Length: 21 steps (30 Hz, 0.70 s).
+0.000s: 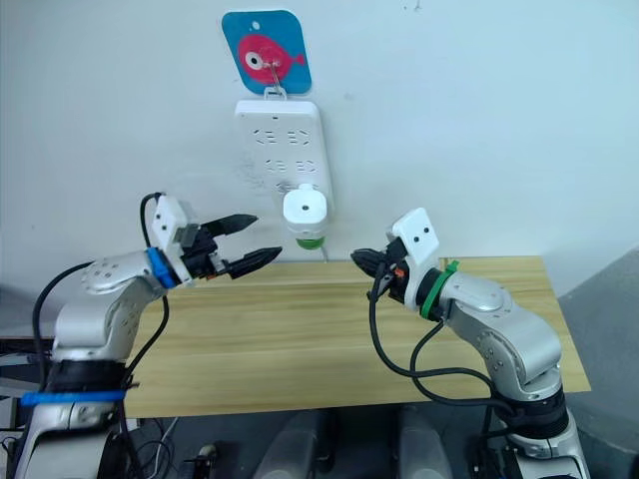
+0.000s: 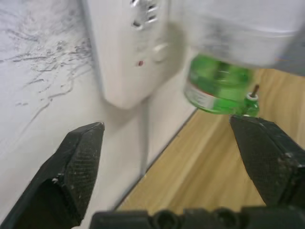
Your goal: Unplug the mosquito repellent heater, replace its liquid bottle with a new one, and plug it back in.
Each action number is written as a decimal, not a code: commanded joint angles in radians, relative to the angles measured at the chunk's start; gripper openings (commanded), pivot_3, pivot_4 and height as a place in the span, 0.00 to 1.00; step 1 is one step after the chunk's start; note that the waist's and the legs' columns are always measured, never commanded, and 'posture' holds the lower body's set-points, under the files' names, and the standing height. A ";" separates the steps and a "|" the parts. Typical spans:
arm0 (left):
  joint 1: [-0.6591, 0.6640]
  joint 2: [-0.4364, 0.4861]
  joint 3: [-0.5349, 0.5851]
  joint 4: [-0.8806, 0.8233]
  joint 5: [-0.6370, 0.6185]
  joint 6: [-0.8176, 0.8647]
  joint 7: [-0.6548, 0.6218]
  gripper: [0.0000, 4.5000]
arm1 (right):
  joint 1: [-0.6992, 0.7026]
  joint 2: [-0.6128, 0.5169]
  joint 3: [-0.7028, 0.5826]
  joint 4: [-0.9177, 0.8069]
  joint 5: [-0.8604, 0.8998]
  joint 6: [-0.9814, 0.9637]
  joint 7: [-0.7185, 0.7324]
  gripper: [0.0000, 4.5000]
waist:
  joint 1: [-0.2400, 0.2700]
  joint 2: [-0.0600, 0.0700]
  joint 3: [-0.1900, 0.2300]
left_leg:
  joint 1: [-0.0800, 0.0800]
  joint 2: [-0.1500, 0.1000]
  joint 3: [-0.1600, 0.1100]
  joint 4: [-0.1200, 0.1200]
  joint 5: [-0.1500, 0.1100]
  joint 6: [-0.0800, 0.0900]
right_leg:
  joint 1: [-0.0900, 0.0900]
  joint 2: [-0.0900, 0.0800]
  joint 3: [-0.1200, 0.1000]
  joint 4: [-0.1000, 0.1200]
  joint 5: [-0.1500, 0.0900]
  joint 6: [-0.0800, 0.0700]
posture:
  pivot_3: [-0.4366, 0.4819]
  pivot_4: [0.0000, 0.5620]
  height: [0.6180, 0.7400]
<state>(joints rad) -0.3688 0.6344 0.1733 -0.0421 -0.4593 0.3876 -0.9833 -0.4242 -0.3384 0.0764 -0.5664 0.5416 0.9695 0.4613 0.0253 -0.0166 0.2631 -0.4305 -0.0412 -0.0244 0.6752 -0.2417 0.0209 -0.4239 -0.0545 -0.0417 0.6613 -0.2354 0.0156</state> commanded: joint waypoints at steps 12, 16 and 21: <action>0.163 0.070 0.155 -0.499 -0.339 0.313 0.199 1.00 | -0.125 0.129 0.067 0.108 0.031 -0.063 -0.004 0.02 | 0.030 0.000 0.000 | 0.000 0.000 -0.001 0.000 0.000 -0.001 | 0.000 0.001 -0.001 0.000 0.000 0.000 | 0.71 0.40 1.00; 0.150 0.076 0.177 -0.494 -0.384 0.335 0.234 1.00 | -0.126 0.147 0.065 0.130 0.014 -0.086 -0.023 0.02 | 0.034 0.000 0.000 | 0.000 -0.001 -0.001 0.000 0.002 -0.004 | 0.000 0.001 -0.001 0.000 0.000 0.000 | 0.74 0.39 1.00; 0.132 0.096 0.183 -0.485 -0.444 0.368 0.251 1.00 | -0.130 0.152 0.051 0.148 0.001 -0.107 -0.036 0.02 | 0.041 0.000 0.000 | 0.000 -0.001 -0.001 0.000 0.003 -0.005 | 0.000 0.001 -0.001 0.000 0.000 0.000 | 0.73 0.39 1.00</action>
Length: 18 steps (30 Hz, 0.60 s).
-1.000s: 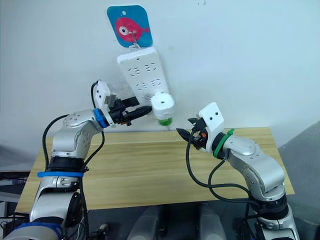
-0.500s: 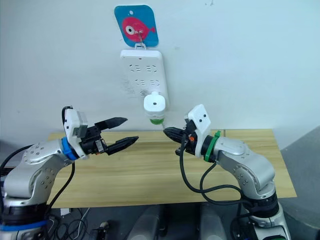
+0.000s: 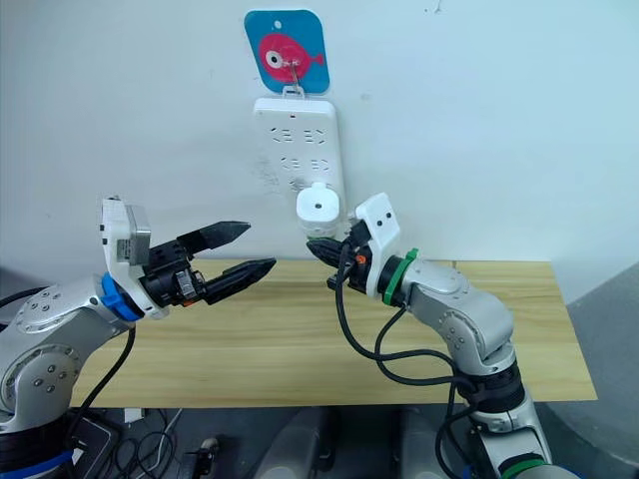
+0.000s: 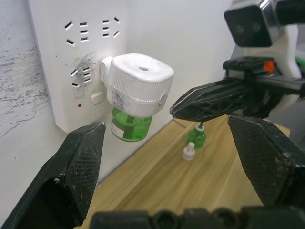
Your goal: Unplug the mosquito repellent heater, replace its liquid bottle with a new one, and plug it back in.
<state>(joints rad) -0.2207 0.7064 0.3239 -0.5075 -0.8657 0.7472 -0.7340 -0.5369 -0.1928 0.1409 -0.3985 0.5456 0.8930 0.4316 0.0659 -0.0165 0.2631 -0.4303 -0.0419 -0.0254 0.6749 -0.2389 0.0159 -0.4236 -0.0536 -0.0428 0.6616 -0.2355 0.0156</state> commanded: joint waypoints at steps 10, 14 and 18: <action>-0.035 0.043 0.018 0.009 -0.061 0.016 0.004 1.00 | -0.015 0.029 -0.046 -0.010 -0.001 -0.037 -0.039 0.02 | 0.001 0.000 0.000 | 0.000 0.000 0.000 -0.001 0.000 -0.001 | 0.000 0.000 0.000 0.000 0.000 0.000 | 0.71 0.39 1.00; -0.043 0.046 0.009 0.012 -0.062 0.019 -0.001 1.00 | -0.016 0.042 -0.060 -0.010 0.010 -0.027 -0.051 0.02 | 0.000 0.000 0.000 | 0.000 0.000 0.000 -0.001 0.000 -0.001 | 0.000 0.000 0.000 0.000 0.000 0.000 | 0.71 0.39 1.00; -0.047 0.044 0.002 0.017 -0.055 0.015 -0.002 1.00 | -0.019 0.054 -0.078 0.003 0.009 -0.023 -0.077 0.02 | 0.000 0.000 0.000 | 0.000 0.000 0.000 -0.001 0.000 -0.001 | 0.000 0.000 0.000 0.000 0.000 0.000 | 0.70 0.39 1.00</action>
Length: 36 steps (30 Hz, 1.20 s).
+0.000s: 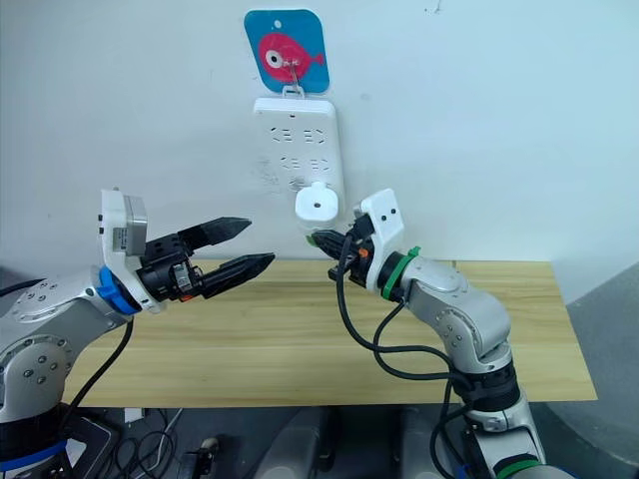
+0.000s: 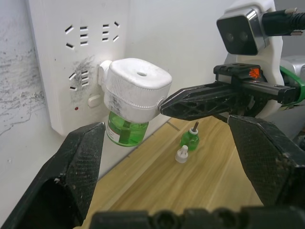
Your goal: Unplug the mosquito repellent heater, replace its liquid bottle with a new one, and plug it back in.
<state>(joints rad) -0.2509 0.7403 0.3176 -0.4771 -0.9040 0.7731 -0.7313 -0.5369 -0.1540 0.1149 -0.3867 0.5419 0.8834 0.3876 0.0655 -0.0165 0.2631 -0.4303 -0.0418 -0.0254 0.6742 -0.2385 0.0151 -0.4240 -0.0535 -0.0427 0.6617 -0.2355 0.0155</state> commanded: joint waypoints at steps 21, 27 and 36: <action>-0.015 0.032 -0.019 0.022 0.022 -0.021 -0.034 1.00 | 0.010 -0.275 0.034 -0.151 0.139 0.081 0.228 0.02 | 0.009 0.000 0.000 | 0.001 0.000 0.000 -0.007 0.000 0.001 | -0.001 0.000 0.000 -0.002 0.000 -0.001 | 0.69 0.39 1.00; 0.100 0.161 0.087 0.171 0.159 -0.095 -0.109 1.00 | 0.075 -0.612 -0.096 -0.084 0.062 -0.062 0.445 0.22 | 0.013 0.000 0.000 | 0.001 0.000 0.000 -0.010 0.000 0.001 | -0.001 0.000 -0.001 -0.005 -0.001 -0.002 | 0.71 0.39 1.00; 0.249 0.236 0.205 0.380 0.331 -0.259 -0.181 1.00 | 0.106 -0.797 -0.285 0.221 -0.037 -0.289 0.559 0.93 | 0.017 0.000 0.000 | 0.000 0.002 0.001 -0.012 0.000 0.002 | 0.001 0.000 -0.003 -0.013 0.000 -0.002 | 0.75 0.34 1.00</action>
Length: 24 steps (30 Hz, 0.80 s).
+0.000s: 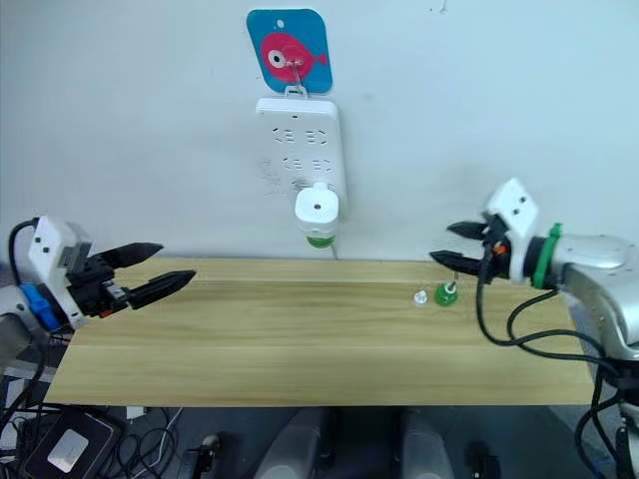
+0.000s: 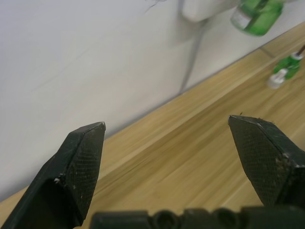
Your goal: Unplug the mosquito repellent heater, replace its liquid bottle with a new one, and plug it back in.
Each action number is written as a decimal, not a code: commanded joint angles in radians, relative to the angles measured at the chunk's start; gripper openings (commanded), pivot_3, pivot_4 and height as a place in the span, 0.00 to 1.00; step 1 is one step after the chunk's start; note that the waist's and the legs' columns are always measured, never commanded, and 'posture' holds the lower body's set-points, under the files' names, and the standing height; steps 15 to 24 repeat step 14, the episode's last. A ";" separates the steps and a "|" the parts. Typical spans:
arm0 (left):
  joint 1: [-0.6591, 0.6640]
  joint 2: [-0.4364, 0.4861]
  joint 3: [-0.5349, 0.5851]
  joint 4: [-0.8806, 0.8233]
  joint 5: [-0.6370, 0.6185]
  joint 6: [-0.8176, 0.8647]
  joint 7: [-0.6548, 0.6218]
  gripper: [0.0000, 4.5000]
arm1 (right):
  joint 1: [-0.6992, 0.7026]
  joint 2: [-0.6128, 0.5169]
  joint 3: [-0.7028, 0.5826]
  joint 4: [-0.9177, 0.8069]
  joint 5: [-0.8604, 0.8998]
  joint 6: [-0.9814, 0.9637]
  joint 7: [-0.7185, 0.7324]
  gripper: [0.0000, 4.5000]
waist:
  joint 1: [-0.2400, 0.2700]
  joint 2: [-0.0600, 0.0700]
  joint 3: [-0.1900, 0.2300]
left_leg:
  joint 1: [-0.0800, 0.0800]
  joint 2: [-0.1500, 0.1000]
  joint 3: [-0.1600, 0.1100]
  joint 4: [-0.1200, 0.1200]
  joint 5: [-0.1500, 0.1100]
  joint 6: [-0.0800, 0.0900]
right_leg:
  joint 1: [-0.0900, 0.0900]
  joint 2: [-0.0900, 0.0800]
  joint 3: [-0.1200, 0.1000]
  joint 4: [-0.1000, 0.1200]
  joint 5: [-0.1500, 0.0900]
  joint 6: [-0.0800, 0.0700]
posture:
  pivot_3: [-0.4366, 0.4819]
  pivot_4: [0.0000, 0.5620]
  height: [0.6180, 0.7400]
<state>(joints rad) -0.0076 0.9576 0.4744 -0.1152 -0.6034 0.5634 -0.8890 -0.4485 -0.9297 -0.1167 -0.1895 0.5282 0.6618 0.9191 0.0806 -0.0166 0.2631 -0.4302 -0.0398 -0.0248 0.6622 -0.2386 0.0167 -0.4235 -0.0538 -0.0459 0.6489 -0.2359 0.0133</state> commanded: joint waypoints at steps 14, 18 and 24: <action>-0.062 0.003 0.001 0.046 0.065 -0.089 -0.041 1.00 | 0.084 -0.002 -0.064 0.019 -0.056 -0.113 0.000 0.99 | 0.031 0.000 0.000 | -0.001 0.000 0.000 0.000 0.002 -0.003 | 0.000 -0.001 -0.001 -0.001 0.001 0.000 | 0.74 0.32 1.00; -0.062 0.003 0.001 0.046 0.065 -0.089 -0.041 1.00 | 0.084 -0.002 -0.064 0.019 -0.056 -0.113 0.000 0.99 | 0.031 0.000 0.000 | -0.001 0.000 0.000 0.000 0.002 -0.003 | 0.000 -0.001 -0.001 -0.001 0.001 0.000 | 0.74 0.32 1.00; -0.062 0.003 0.001 0.046 0.065 -0.089 -0.041 1.00 | 0.084 -0.002 -0.064 0.019 -0.056 -0.113 0.000 0.99 | 0.031 0.000 0.000 | -0.001 0.000 0.000 0.000 0.002 -0.003 | 0.000 -0.001 -0.001 -0.001 0.001 0.000 | 0.74 0.32 1.00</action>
